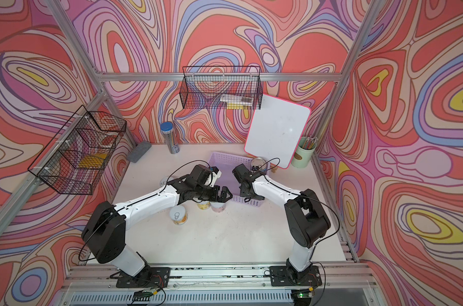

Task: Put the canned food in the basket
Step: Place the canned food in the basket.

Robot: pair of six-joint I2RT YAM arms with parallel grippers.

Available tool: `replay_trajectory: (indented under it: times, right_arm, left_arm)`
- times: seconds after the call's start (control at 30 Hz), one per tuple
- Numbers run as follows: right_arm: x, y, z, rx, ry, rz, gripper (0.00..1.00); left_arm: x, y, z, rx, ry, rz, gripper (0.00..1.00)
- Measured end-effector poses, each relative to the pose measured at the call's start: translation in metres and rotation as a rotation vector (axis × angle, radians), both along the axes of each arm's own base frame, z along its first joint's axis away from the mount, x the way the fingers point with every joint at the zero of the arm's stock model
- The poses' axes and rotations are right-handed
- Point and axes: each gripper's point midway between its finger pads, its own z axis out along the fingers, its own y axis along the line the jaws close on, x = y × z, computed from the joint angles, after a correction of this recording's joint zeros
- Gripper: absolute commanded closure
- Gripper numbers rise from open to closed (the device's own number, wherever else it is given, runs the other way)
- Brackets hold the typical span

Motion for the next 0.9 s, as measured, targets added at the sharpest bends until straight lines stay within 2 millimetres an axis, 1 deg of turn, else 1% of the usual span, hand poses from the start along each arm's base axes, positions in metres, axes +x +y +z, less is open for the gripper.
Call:
replay_trajectory:
  times: [0.13, 0.3, 0.4, 0.77, 0.9]
  right_arm:
    - [0.001, 0.001, 0.002, 0.007, -0.007, -0.001, 0.19]
    - [0.001, 0.0, 0.003, 0.009, -0.01, 0.0, 0.22]
    - [0.001, 0.0, 0.007, 0.011, -0.015, 0.0, 0.22]
    - [-0.001, -0.004, 0.034, 0.023, -0.062, 0.003, 0.2]
    - [0.0, -0.003, 0.057, 0.063, -0.136, 0.029, 0.21]
  left_arm:
    - [0.0, 0.0, 0.0, 0.001, -0.001, -0.002, 0.01]
    - [0.0, 0.0, 0.0, 0.001, -0.002, -0.002, 0.01]
    - [0.0, 0.0, 0.0, 0.001, -0.002, -0.002, 0.01]
    - [0.001, 0.0, 0.0, 0.001, -0.007, 0.0, 0.01]
    - [0.006, 0.002, 0.006, 0.009, -0.027, -0.002, 0.02]
